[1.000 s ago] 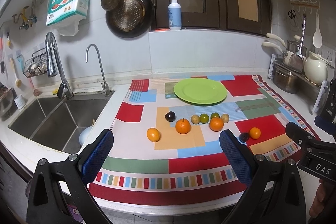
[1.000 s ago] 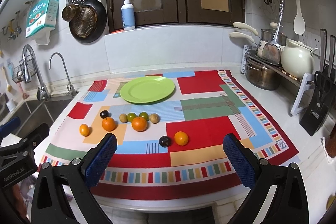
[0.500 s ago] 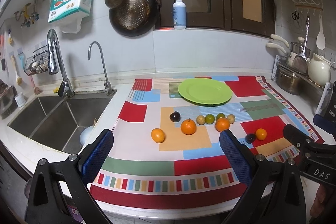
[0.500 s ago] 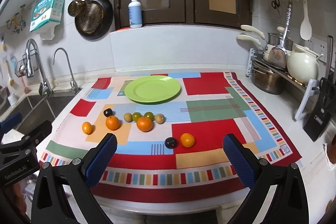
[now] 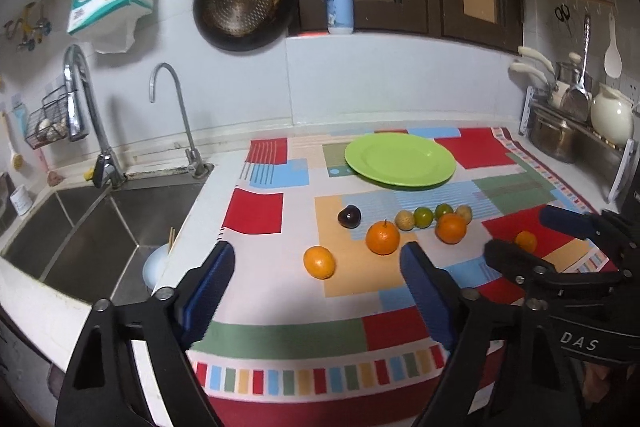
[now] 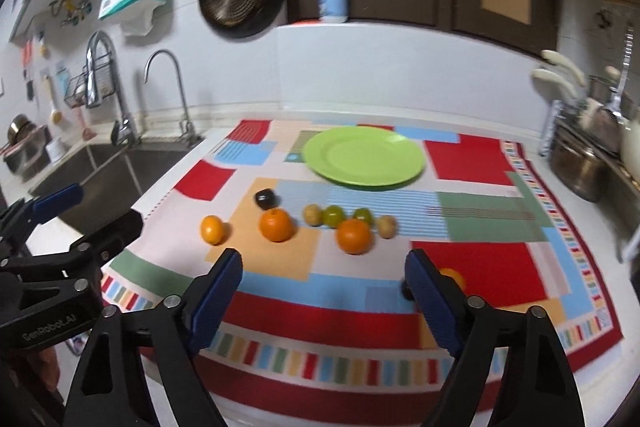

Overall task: Organize fruits
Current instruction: 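Grasp a small tangerine with the left gripper while the right grasps another tangerine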

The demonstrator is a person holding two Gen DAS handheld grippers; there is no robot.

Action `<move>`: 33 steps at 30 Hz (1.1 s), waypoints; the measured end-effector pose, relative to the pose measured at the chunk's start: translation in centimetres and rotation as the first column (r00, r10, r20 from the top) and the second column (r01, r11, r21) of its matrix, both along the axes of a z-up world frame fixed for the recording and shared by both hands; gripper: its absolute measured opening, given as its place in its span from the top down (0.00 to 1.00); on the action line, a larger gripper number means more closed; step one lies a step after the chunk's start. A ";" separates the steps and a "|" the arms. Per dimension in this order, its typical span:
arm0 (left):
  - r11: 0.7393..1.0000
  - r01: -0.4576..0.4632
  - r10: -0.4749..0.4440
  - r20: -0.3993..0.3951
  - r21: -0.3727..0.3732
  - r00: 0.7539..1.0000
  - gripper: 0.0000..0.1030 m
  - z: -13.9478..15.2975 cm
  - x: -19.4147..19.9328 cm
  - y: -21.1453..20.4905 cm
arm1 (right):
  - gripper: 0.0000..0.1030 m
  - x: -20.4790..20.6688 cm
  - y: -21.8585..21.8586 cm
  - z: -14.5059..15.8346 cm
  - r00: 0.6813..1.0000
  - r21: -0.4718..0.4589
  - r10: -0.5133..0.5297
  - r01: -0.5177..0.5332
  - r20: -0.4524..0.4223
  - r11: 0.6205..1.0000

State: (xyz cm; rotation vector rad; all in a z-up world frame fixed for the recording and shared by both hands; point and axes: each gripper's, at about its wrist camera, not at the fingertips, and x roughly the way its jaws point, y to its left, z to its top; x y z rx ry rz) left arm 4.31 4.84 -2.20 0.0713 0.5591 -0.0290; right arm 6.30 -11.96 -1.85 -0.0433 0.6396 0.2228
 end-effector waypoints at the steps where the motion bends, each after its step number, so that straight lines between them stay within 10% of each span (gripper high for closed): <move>1: 1.000 0.011 -0.011 -0.012 0.005 1.000 0.24 -0.3 0.6 0.2 | 0.24 0.7 0.6 -0.3 1.000 0.000 0.013 -0.013 -0.010 1.000; 33: 0.972 0.206 -0.235 -0.374 -0.116 0.897 0.63 -8.5 12.6 2.2 | 0.60 13.7 6.4 -8.7 0.950 0.031 0.101 -0.096 -0.294 0.995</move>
